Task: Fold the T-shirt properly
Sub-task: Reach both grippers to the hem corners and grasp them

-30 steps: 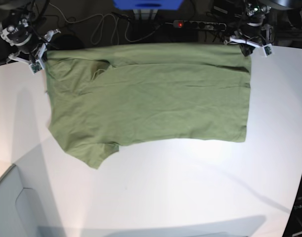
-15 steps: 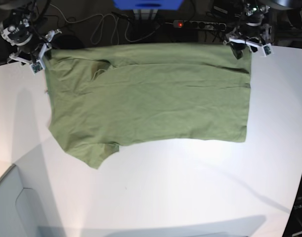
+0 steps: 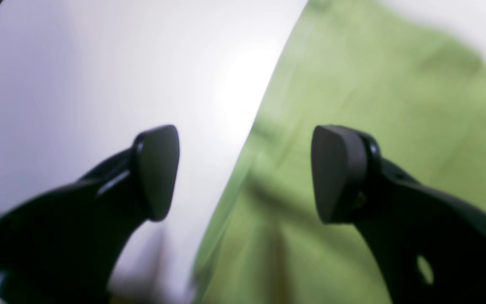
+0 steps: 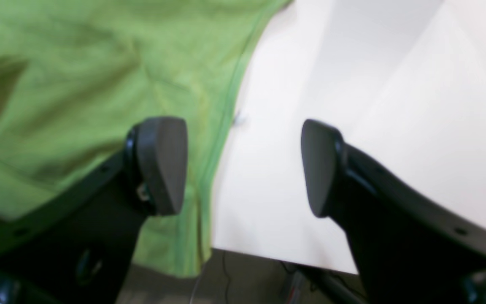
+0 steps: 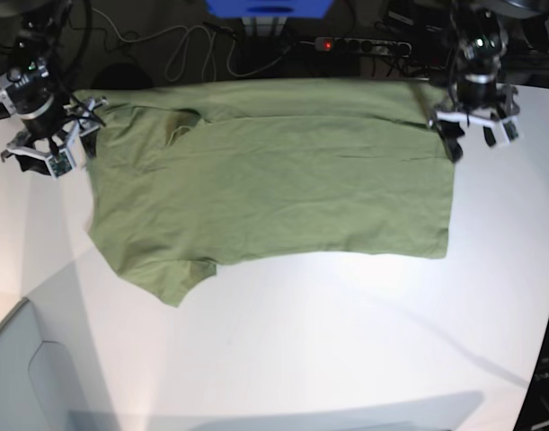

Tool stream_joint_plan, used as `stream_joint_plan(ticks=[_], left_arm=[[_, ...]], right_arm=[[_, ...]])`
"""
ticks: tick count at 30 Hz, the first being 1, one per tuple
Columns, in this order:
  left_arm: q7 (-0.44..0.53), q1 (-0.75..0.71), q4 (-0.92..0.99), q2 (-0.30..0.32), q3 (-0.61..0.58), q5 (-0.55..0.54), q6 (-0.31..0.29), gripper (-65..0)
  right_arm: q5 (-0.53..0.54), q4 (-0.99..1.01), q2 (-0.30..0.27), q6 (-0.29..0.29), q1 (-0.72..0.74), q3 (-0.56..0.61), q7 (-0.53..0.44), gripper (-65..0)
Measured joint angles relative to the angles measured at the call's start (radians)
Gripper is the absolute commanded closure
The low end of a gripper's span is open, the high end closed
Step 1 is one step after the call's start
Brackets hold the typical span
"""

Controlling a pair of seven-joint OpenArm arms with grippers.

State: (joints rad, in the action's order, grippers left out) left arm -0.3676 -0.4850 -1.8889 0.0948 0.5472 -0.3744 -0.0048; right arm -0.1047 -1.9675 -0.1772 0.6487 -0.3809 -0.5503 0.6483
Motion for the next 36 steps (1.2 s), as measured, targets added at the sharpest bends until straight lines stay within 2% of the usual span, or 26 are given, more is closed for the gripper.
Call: stream_joint_plan(ticks=[4,7,9,12,14,16,18,22,26,36], left_arm=[[0.023,0.163,0.068,0.049,0.009,0.008,0.009,-46.9],[0.000,0.296,0.214,0.089,0.004,0.003,-0.002,-46.9],[-0.048,0.397,0.328,0.123,0.005,0.004,-0.007,-46.9],[-0.088,0.541,0.509,0.175,0.005,0.009,0.007,-46.9],[-0.084,0.604,0.601,0.203,-0.029,0.010,0.011,-46.9],[-0.090,0.649,0.675,0.241,-0.115,0.005,0.008,-46.9],[-0.073,0.684,0.728,0.252,-0.179,-0.004,0.004,-46.9],[0.021,0.723,0.782,0.252,-0.272,0.001,0.003,-46.9],[0.034,0.749,0.852,0.251,-0.350,0.002,0.004,-46.9],[0.035,0.752,0.879,0.233,-0.362,0.004,0.005,-46.7]], right_arm=[[-0.010,0.002,0.023,0.001,0.085,0.002,0.056,-40.6],[-0.006,0.000,0.022,0.001,0.136,0.002,0.088,-40.6],[-0.008,-0.001,0.022,0.002,0.143,0.001,0.117,-40.6],[-0.012,0.000,0.024,0.002,0.143,0.001,0.115,-40.6],[-0.011,0.000,0.024,0.002,0.142,0.001,0.116,-40.6],[-0.007,0.000,0.027,0.002,0.137,0.003,0.115,-40.6],[-0.008,0.000,0.027,0.002,0.136,0.002,0.119,-40.6],[-0.008,0.000,0.026,0.002,0.136,0.001,0.116,-40.6],[-0.008,0.000,0.026,0.002,0.134,-0.003,0.116,-40.6],[-0.008,0.000,0.026,0.001,0.142,-0.003,0.116,-40.6]])
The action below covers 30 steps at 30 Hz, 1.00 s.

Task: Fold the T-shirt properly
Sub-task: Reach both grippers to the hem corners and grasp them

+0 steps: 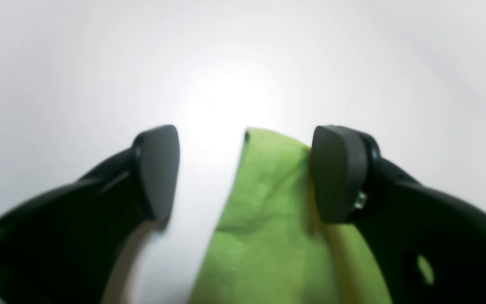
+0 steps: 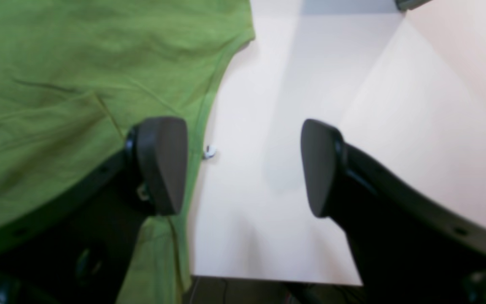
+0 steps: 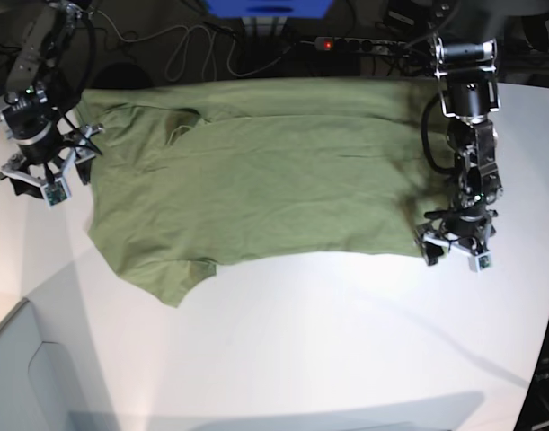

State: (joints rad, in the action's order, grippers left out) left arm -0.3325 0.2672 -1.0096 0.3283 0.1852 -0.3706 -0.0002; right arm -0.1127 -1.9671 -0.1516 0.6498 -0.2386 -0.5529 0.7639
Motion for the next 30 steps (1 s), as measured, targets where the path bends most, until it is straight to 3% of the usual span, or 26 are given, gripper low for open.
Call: stream_joint_plan(ticks=[13,15,21,22,30], left_arm=[[0.013,-0.008,0.000,-0.012,-0.005,0.000,0.000,-46.1],[0.015,-0.010,0.000,-0.012,-0.005,0.001,0.000,-39.9],[0.037,-0.006,0.035,-0.009,0.002,-0.005,0.000,-2.6],[0.038,-0.006,0.035,-0.010,0.002,-0.003,0.000,0.0],[0.036,-0.006,0.035,-0.010,0.002,-0.004,0.000,0.0]], right_arm=[[-0.007,0.047,0.000,0.000,0.022,0.003,0.003,-40.6],[-0.007,0.047,0.000,0.000,0.022,0.003,0.003,-40.6],[-0.007,0.047,0.000,0.000,0.023,0.003,0.000,-40.6],[-0.007,0.047,0.000,0.000,0.024,0.003,0.001,-40.6],[-0.005,0.048,0.000,0.000,0.098,0.004,0.000,-40.6]])
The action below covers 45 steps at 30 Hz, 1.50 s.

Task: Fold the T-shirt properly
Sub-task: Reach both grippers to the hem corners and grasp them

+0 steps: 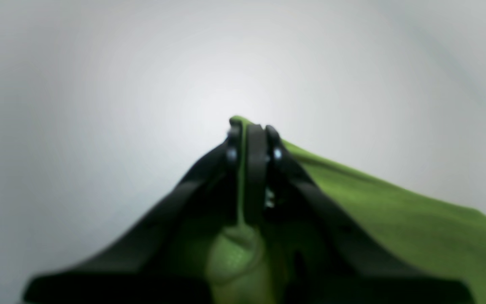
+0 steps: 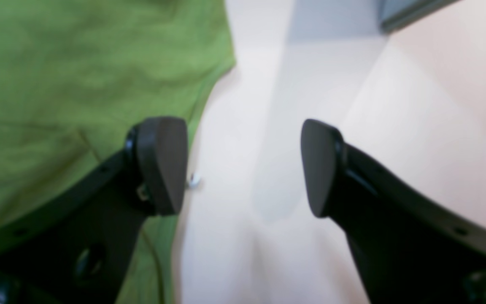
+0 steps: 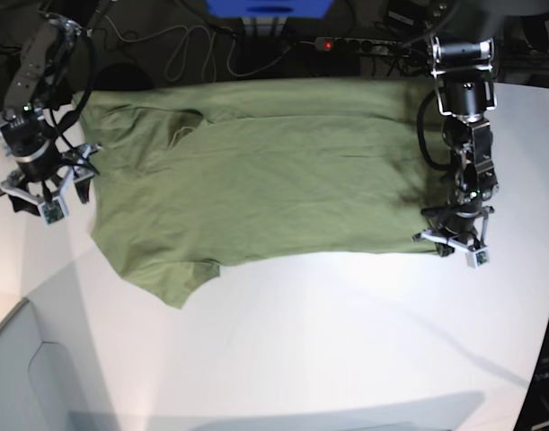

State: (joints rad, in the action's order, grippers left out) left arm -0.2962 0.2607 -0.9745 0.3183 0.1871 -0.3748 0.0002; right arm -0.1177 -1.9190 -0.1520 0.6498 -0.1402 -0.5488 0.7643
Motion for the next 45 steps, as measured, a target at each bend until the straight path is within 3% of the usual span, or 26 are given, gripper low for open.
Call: stream_joint_plan(ticks=[4,12,21,28,30,32,36,39,45], left_arm=[[-0.002,-0.001,-0.004,0.000,0.000,0.000,0.000,0.0],[0.008,-0.015,-0.009,0.001,-0.001,-0.003,-0.002,0.0],[0.011,-0.016,-0.009,0.000,-0.002,-0.003,-0.001,0.0],[0.009,-0.016,-0.009,0.000,-0.002,-0.003,-0.001,0.0],[0.010,-0.016,-0.008,0.000,-0.002,-0.003,-0.001,0.0],[0.012,-0.016,-0.008,0.000,-0.002,-0.003,-0.001,0.0],[0.013,-0.017,-0.007,0.000,-0.002,-0.003,-0.001,0.0],[0.013,-0.017,-0.007,0.000,-0.002,-0.003,-0.002,0.0],[0.018,-0.026,-0.008,0.000,-0.002,-0.003,-0.002,0.0]], right_arm=[[0.000,0.070,-0.001,-0.001,0.127,0.011,0.003,-40.7],[-0.005,0.556,-0.017,0.000,0.481,0.217,-0.012,-40.6],[-0.010,1.192,0.005,0.000,0.778,0.297,-0.314,-40.6],[-0.010,1.324,0.000,-0.001,0.808,0.297,-0.472,-40.6],[-0.009,1.354,0.000,-0.035,0.808,0.297,-0.489,-40.6],[-0.005,1.385,0.002,-0.131,0.798,0.297,-0.521,-40.6],[-0.007,1.389,-0.002,-0.137,0.748,0.297,-0.591,-40.6],[-0.011,1.389,-0.002,-0.138,0.746,0.297,-0.582,-40.5],[-0.169,1.376,0.014,-0.140,0.735,0.296,-0.631,-40.3]])
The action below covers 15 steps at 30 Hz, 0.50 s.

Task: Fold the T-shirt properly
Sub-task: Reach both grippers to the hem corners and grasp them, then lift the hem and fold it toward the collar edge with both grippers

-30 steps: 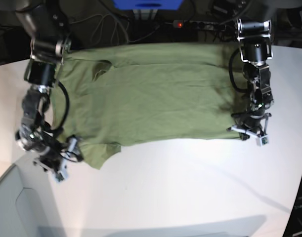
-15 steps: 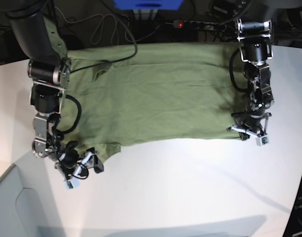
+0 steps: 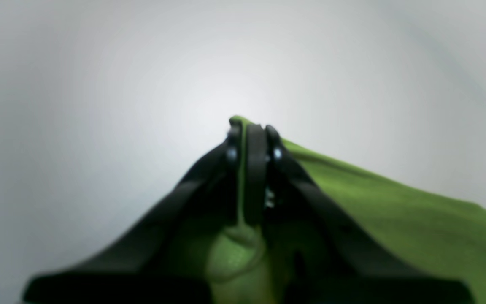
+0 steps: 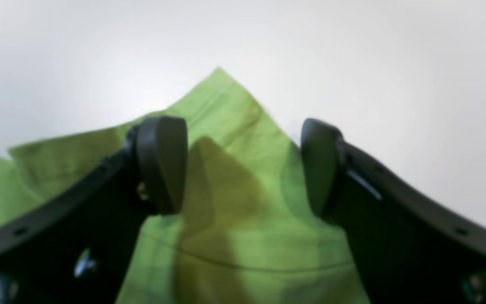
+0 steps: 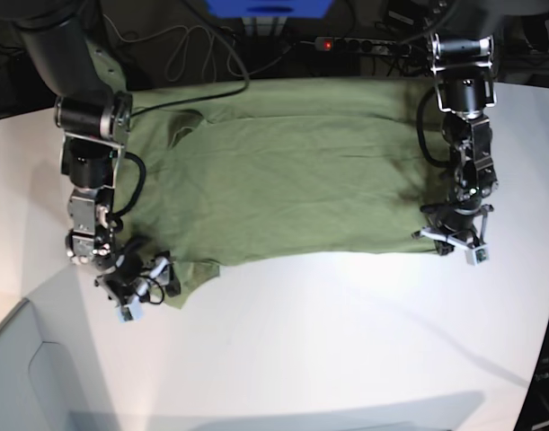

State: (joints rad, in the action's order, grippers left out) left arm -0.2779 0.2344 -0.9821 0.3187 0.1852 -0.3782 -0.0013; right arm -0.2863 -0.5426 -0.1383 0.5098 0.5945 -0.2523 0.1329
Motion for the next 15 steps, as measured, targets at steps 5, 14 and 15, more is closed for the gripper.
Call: stream_joint_plan(ticks=[5,14,15], left_arm=[[0.010,-0.005,-0.001,0.000,0.000,-0.001,-0.003,0.0],[0.014,-0.013,-0.007,0.000,0.000,-0.001,-0.003,0.0],[0.014,-0.013,-0.008,0.000,0.000,-0.001,-0.003,0.0]], right_arm=[[-0.028,-0.002,0.014,0.000,0.000,-0.002,-0.004,-26.4],[-0.028,-0.002,0.011,0.000,0.000,-0.002,0.005,-0.3],[-0.030,-0.013,0.012,0.000,-0.003,-0.002,0.013,-0.1]])
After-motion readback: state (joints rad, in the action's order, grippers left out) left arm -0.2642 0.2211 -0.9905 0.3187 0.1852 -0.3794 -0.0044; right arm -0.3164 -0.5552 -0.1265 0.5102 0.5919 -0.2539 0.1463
